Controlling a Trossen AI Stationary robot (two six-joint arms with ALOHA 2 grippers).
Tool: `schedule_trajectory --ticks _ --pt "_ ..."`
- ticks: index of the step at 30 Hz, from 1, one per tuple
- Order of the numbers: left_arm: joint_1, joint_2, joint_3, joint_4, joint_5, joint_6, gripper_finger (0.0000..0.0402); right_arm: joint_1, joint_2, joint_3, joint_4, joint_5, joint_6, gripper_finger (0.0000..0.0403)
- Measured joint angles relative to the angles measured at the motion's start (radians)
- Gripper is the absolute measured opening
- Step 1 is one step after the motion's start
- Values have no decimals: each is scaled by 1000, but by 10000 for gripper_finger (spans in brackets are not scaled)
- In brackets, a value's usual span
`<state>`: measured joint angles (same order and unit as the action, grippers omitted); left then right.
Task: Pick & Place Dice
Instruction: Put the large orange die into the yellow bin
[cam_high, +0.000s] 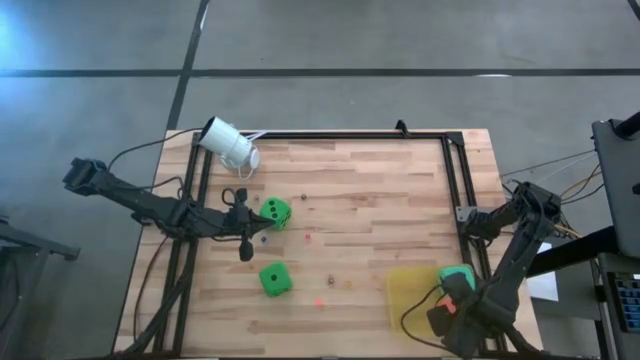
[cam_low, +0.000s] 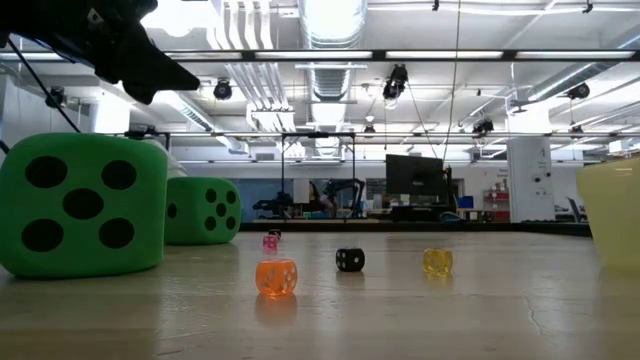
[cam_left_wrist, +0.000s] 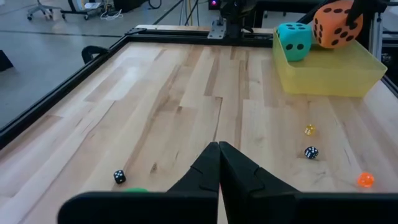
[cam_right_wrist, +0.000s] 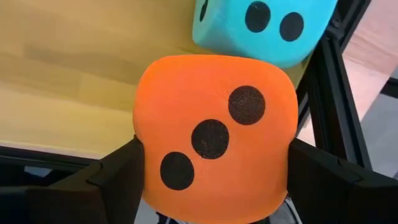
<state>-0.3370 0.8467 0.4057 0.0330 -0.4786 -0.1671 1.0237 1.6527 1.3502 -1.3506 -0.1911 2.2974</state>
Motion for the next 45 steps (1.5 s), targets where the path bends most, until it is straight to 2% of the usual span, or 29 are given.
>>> schedule_trajectory --ticks 17,23,30,45 --pt "0 0 1 0 0 10 6 0 60 -10 -2 -3 -1 311" --pt "-1 0 2 23 5 50 6 1 58 -11 -2 -3 -5 335" --pt "-1 -1 2 82 171 91 6 1 58 -11 -2 -2 -5 360" --pt "-1 0 1 82 190 142 6 1 57 -11 1 0 -28 363"
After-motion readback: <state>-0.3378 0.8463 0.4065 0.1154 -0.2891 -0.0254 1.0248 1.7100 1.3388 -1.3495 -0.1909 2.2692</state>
